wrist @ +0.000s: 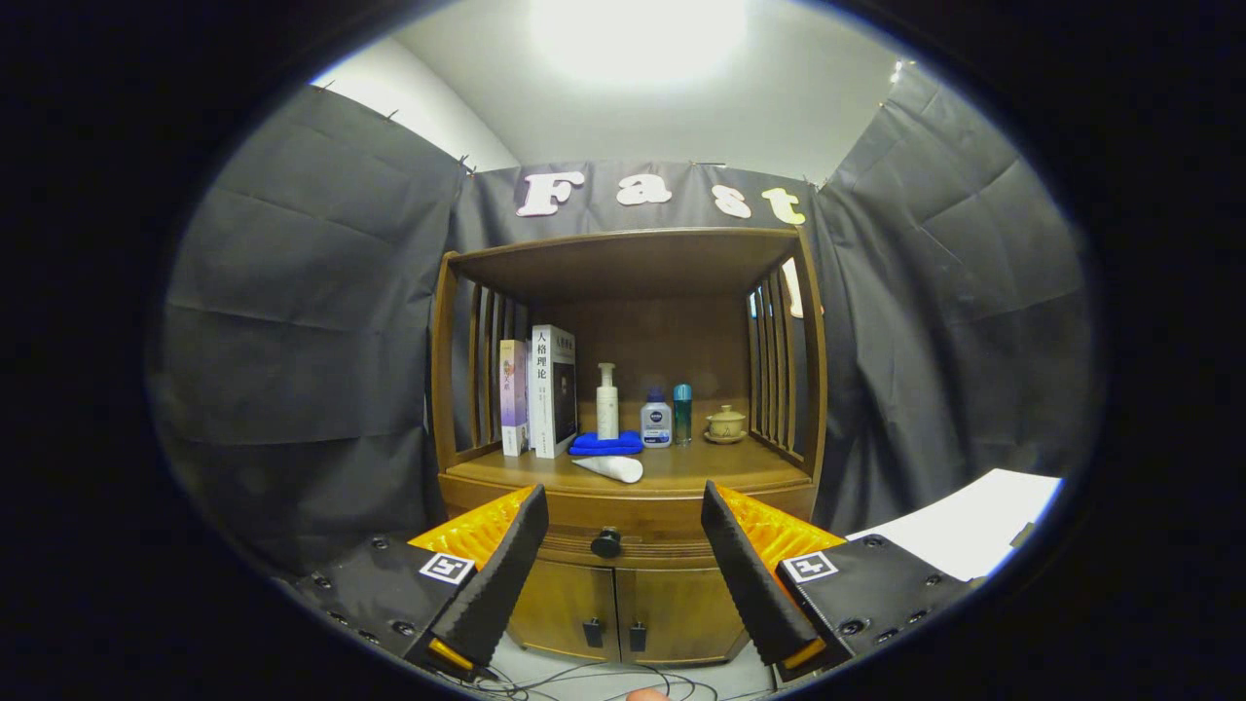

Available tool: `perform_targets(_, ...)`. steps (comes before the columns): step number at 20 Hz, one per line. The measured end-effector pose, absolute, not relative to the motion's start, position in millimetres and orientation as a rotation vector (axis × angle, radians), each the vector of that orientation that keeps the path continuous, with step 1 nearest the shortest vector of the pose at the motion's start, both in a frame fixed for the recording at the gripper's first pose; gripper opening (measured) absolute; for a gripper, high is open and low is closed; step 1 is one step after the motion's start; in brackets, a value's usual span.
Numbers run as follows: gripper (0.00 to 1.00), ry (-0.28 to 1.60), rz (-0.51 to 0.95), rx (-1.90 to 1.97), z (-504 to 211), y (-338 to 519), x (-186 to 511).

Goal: Pull open the drawer, take out the items inside it, and place them on the countertop above the cabinet.

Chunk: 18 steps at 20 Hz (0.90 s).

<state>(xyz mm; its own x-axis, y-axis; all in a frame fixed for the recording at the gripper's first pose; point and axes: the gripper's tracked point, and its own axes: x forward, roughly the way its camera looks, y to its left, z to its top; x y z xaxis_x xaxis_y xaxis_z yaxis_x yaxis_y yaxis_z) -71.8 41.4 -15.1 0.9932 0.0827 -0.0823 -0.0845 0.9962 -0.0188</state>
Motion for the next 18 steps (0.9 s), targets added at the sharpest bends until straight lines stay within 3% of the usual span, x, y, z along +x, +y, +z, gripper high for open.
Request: perform_targets(18,0.98,0.082,0.108,0.026,-10.9,43.1,-80.0)
